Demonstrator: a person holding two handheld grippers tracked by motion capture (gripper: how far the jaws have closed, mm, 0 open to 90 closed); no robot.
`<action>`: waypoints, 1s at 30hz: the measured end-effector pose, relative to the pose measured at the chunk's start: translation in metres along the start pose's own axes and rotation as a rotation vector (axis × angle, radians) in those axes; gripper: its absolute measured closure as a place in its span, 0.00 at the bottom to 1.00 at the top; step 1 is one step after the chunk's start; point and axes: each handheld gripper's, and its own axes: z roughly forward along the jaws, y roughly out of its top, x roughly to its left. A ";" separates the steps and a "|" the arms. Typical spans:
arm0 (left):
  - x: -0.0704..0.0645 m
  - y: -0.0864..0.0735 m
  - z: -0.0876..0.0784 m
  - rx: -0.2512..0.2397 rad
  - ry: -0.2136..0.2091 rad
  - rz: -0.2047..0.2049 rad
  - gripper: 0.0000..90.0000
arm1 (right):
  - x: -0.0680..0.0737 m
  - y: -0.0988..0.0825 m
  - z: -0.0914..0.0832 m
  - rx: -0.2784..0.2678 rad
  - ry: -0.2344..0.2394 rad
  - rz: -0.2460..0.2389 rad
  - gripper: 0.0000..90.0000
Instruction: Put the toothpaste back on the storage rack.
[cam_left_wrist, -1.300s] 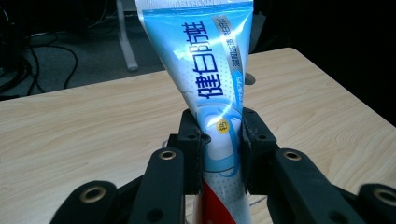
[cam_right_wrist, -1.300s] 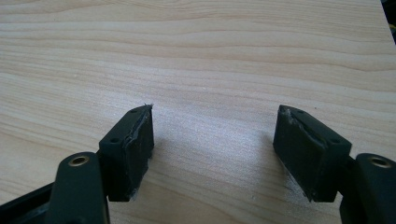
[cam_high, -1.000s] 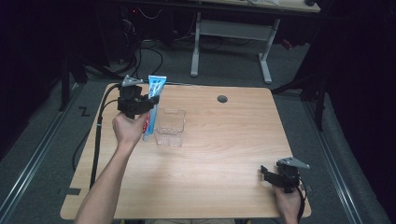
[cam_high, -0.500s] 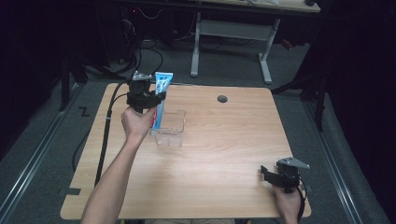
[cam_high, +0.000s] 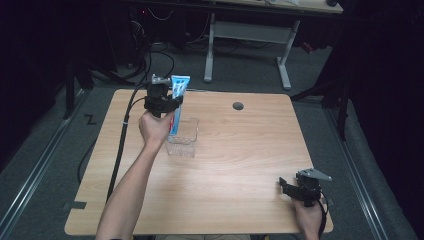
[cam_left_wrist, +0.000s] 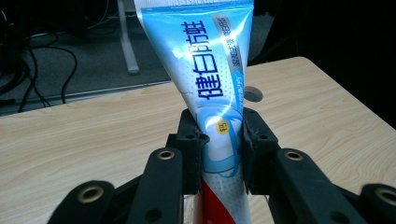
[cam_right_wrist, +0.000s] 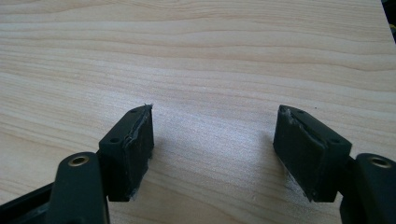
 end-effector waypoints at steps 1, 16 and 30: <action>0.000 0.000 0.002 0.006 0.002 0.002 0.80 | 0.000 0.000 0.000 0.000 0.000 0.000 0.32; -0.002 -0.006 0.017 0.011 0.042 0.018 0.80 | 0.000 0.000 0.000 0.001 -0.002 -0.002 0.32; -0.001 -0.012 0.021 0.035 0.044 0.024 0.79 | 0.001 0.000 0.000 0.000 -0.002 -0.003 0.32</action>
